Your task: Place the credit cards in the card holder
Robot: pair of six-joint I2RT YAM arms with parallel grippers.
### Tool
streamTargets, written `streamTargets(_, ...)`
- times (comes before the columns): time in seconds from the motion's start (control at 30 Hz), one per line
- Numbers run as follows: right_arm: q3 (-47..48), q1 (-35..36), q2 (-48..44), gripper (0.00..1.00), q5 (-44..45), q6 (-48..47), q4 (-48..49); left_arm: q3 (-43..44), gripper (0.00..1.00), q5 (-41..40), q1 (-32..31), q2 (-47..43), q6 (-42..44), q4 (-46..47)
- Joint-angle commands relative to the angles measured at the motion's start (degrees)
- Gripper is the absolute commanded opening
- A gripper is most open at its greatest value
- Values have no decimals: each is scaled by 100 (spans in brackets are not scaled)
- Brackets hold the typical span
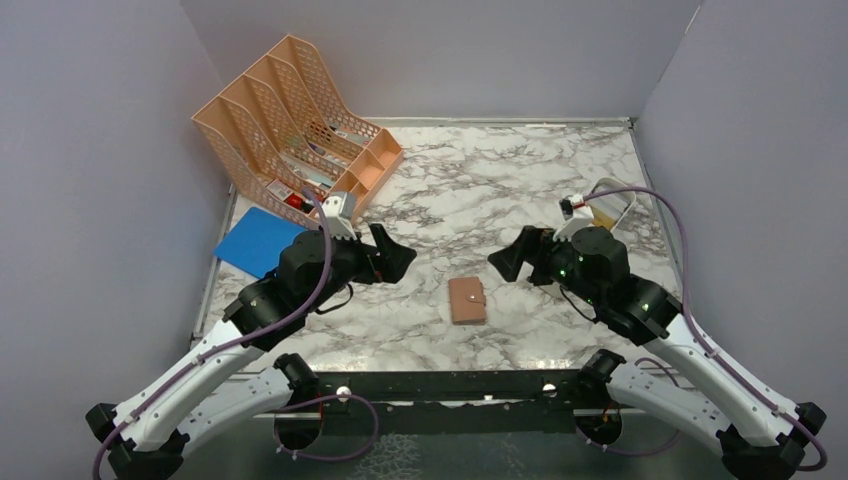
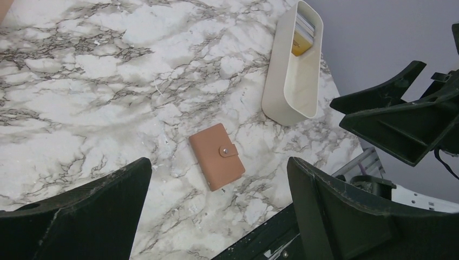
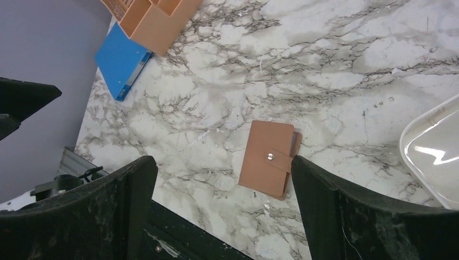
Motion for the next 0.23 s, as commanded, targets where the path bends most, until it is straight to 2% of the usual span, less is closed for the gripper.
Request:
streamTargets(0.0,105,1,-29,100,216,-10,-34,0,99,-146,-5,9,-3,52)
streamTargets(0.2,120,1,-48,99,234,-77,-2,-19,99,-181,-11,14,-12,51)
